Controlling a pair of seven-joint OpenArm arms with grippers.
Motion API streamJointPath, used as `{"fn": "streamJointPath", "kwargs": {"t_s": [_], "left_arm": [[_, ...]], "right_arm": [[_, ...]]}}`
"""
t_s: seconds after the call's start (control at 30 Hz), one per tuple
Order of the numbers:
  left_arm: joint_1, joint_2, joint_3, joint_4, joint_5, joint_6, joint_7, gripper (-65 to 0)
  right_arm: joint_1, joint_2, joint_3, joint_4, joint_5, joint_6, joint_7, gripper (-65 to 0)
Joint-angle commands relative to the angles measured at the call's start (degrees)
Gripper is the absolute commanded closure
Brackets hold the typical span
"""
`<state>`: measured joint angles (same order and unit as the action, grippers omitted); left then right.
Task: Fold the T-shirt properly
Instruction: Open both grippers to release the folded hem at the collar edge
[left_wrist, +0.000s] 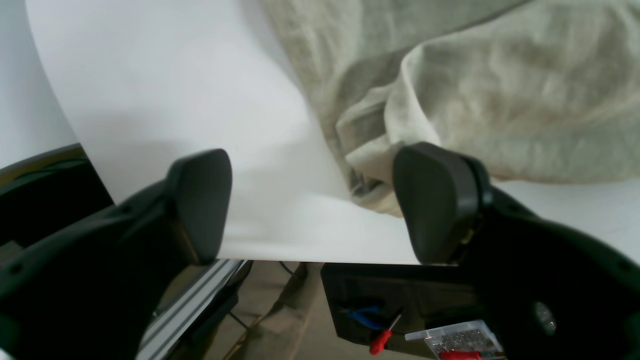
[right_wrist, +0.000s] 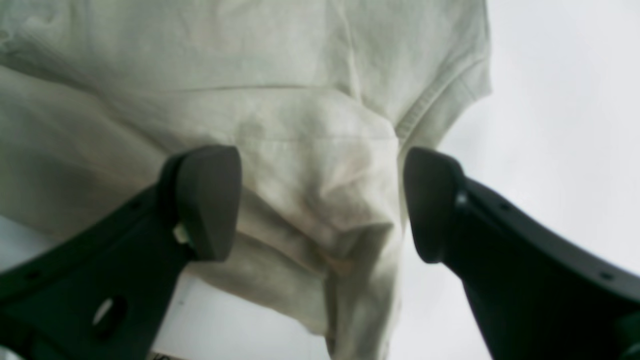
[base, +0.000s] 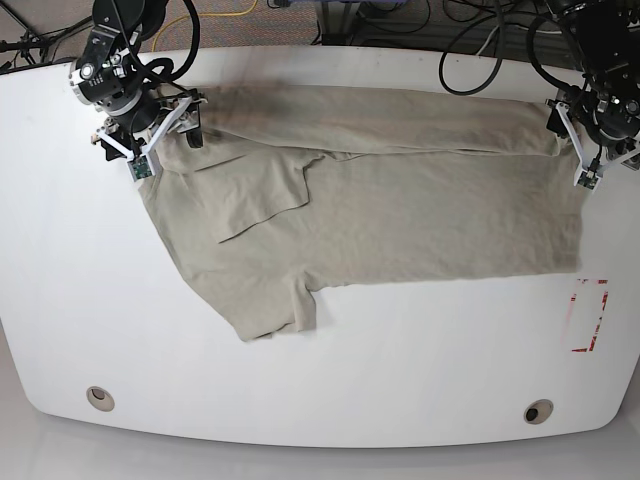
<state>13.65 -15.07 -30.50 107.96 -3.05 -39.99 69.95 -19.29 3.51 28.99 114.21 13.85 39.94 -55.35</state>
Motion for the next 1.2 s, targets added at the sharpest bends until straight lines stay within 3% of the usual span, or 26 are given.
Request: {"fn": "streamJointPath", "kwargs": {"t_s": [0.0,0.13,0.33,0.7,1.17], "left_arm": [[-0.33,-0.53,0.13,0.92,-1.21,-0.01,-0.81,-50.4],[-0.16,-0.80,0.66,0.92,-6.58,-0.01,-0.81,-50.1],[-0.07,-0.80,0.66,-0.75,-12.20,-0.01,-0.63,-40.4],[-0.07,-3.70,0.39,-10.42,-11.76,-0.01,-0.72,-38.8],[-0.16,-6.95,0.66,-10.86,-11.59,-0.01,-0.81,-38.5]], "right_arm": [[-0.10,0.49,0.24,0.91,0.88,0.06,1.07,-47.4],[-0.18,0.40,0.24,0.91,0.88,0.06,1.07,-47.4],[-0.10,-0.48,0.24,0.91,0.79,0.06,1.07,-47.4],[-0.27,-0.74,0.24,1.00,0.88,0.06,1.07,-47.4],[-0.54,-0.83,0.24,0.56,0.79,0.06,0.89,-47.2]]}}
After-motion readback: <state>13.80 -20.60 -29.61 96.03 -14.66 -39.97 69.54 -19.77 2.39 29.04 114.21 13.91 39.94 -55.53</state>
